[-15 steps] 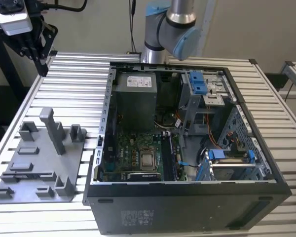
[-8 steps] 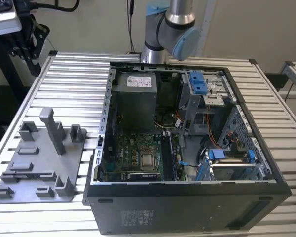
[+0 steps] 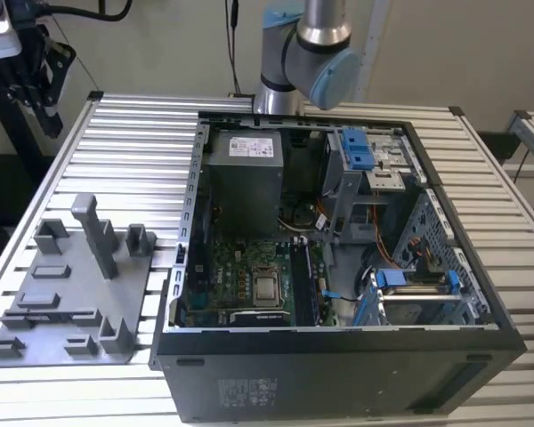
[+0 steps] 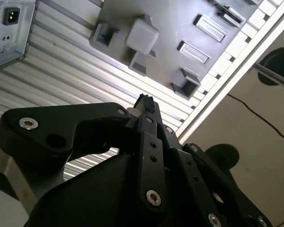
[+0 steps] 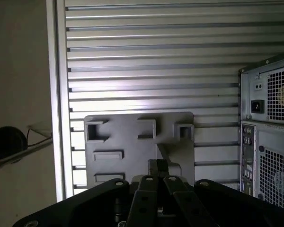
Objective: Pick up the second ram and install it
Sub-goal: 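Reach for the second ram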
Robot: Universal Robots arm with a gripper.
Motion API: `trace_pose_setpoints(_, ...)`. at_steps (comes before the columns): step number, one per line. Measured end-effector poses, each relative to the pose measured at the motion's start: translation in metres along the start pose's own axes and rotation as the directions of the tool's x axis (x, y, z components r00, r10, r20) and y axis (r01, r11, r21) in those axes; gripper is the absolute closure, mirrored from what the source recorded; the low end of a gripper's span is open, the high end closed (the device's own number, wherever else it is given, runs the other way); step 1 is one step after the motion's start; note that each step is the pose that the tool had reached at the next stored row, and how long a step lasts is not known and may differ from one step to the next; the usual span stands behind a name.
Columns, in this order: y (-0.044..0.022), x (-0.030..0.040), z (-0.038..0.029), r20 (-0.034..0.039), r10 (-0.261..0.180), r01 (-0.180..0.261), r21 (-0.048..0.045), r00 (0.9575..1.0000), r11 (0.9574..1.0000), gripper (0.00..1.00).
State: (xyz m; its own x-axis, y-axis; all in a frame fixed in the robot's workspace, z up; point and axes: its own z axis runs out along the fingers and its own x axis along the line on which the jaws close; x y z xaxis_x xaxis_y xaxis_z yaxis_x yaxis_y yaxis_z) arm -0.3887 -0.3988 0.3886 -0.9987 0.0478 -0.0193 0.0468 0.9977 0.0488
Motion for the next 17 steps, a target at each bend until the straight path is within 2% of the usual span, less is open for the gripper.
trace_pose_setpoints(10, -0.0011, 0.0222, -0.0004, 0.0000, 0.000, 0.000, 0.0000, 1.0000, 1.0000, 0.89)
trace_pose_setpoints(17, -0.0012, 0.0249, -0.0005, 0.0000, 0.000, 0.000, 0.0000, 1.0000, 1.0000, 0.89)
